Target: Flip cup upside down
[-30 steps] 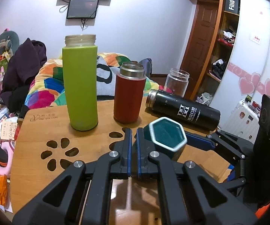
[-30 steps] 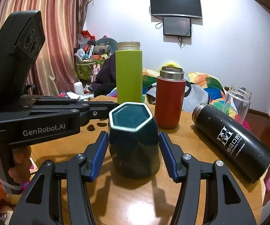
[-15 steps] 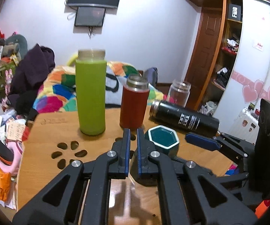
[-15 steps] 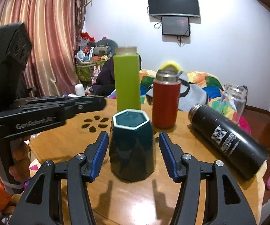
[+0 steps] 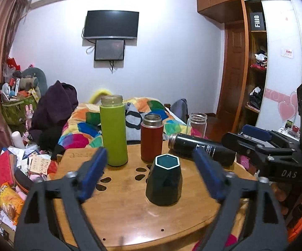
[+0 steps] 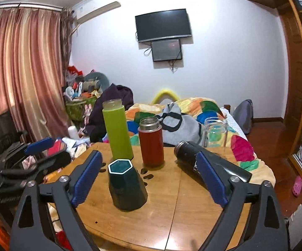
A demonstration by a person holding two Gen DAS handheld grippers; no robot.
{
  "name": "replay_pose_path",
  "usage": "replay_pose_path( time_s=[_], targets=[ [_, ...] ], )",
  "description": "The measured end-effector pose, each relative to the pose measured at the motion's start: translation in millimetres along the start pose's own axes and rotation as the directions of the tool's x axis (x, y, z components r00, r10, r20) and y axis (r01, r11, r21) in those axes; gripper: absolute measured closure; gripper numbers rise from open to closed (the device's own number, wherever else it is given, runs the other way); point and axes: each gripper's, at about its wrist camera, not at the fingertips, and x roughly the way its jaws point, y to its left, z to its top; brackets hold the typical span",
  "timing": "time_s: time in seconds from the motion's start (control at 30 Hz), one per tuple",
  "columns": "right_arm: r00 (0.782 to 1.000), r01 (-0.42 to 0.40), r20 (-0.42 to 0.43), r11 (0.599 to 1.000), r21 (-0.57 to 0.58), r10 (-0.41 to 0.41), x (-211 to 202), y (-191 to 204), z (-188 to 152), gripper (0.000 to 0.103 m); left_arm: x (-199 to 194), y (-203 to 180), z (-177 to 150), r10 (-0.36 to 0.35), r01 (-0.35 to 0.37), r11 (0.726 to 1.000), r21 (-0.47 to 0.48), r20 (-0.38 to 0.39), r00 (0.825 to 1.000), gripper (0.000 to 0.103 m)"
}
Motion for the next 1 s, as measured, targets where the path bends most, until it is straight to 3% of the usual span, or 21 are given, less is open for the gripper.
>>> replay_pose_path(
  time_s=[0.13,0.57,1.0],
  targets=[
    [0.998,0.045,0.044,0.999,0.006,-0.046,-16.2,0.6,1.8,0.000,-12.7,-6.2,0.8,0.032,-0.033,0.999,0.015,0.040,0.999,0.000],
    [0.993,0.079,0.090,0.997,-0.006,-0.078,-41.6,9.6,2.4,0.000,-32.6,-15.5,-1.7,0.062,-0.065,0.998,0.024,0.105,0.993,0.000],
    [0.992,0.080,0.104,0.997,-0.021,-0.077,-45.9,16.6,1.8,0.000,-36.7,-12.7,-2.4,0.070,-0.071,0.997,0.010,0.116,0.991,0.000]
  ],
)
